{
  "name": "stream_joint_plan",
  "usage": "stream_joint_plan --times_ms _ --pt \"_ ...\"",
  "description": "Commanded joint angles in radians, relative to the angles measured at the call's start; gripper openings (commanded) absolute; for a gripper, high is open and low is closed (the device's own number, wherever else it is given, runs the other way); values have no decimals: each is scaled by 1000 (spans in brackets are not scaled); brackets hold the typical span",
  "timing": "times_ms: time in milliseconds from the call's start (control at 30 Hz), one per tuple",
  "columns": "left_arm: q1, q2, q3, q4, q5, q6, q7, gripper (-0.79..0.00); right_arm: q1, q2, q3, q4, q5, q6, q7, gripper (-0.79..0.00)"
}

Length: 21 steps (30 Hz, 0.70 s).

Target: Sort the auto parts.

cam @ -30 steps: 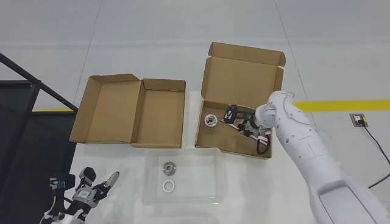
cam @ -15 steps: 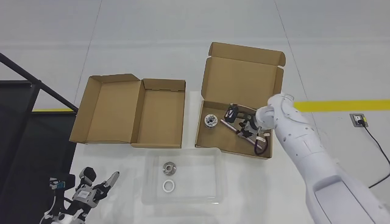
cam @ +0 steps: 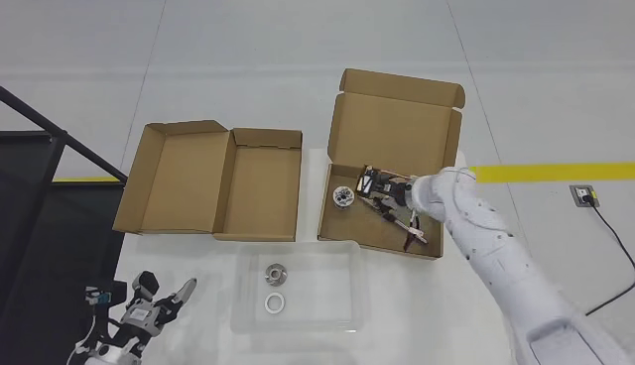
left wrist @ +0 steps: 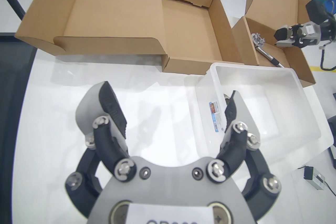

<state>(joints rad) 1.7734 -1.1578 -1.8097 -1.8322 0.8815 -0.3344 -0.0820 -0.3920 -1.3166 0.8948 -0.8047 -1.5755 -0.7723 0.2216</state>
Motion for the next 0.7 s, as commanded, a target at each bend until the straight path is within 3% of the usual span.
stream_joint_plan --times_ms 0,133,300,333,367,667 --pt "-9 0 1 7 -4 3 -7 0 -97 34 55 -181 -32 31 6 -493" --pt "-20 1 -1 15 -9 1 -18 0 -319 92 186 -557 -58 52 82 -493" --pt "-23 0 -6 18 -21 2 -22 0 -476 124 258 -813 -97 3 83 -431" --pt "-24 0 -6 20 -39 -1 -20 0 -499 126 258 -848 -107 7 92 -326" --pt "-25 0 -11 22 -56 0 -22 0 -516 128 249 -878 -119 -2 109 0" --pt "-27 0 -18 23 -75 1 -31 0 -528 129 240 -900 -132 -8 141 0"
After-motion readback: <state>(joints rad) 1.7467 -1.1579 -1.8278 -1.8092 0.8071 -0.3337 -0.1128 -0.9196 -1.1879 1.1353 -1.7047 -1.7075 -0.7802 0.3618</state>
